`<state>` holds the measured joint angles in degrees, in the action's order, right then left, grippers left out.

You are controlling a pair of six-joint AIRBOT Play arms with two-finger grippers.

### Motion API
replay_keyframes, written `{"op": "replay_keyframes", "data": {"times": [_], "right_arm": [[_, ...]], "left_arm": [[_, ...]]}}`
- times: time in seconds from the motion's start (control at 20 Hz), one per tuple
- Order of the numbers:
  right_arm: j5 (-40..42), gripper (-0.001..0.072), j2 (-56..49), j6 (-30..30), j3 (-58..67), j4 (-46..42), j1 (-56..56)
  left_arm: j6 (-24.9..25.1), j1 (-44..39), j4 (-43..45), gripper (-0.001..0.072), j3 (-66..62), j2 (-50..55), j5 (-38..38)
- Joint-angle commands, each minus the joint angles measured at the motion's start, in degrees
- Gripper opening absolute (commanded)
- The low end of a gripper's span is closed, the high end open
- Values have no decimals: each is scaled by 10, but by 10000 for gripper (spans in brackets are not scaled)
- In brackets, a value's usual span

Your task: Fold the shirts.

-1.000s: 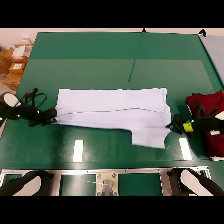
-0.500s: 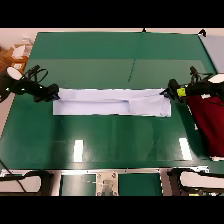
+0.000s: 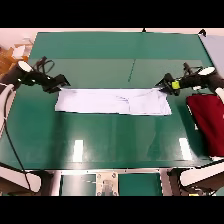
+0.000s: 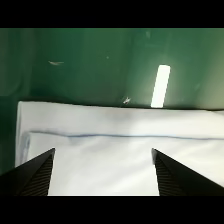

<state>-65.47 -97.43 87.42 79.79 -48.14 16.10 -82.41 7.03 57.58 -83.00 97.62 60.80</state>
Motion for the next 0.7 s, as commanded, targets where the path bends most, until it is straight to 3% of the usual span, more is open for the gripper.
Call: {"op": "replay_keyframes", "data": {"times": [0.0,0.15,0.25,0.55,0.65], "right_arm": [[-116,582,-5,-54,64,-16,57],[-156,612,-8,-116,60,-69,107],[-156,690,-19,-155,30,-73,122],[-156,690,-87,-256,-22,-1,93],[-147,690,-102,-264,-21,30,72]], "left_arm": [[-13,53,4,708,-89,5,137],[-39,103,3,708,-156,5,216],[-46,111,3,707,-171,5,250],[-46,91,0,707,-170,5,262],[-46,83,-9,707,-170,5,261]]}}
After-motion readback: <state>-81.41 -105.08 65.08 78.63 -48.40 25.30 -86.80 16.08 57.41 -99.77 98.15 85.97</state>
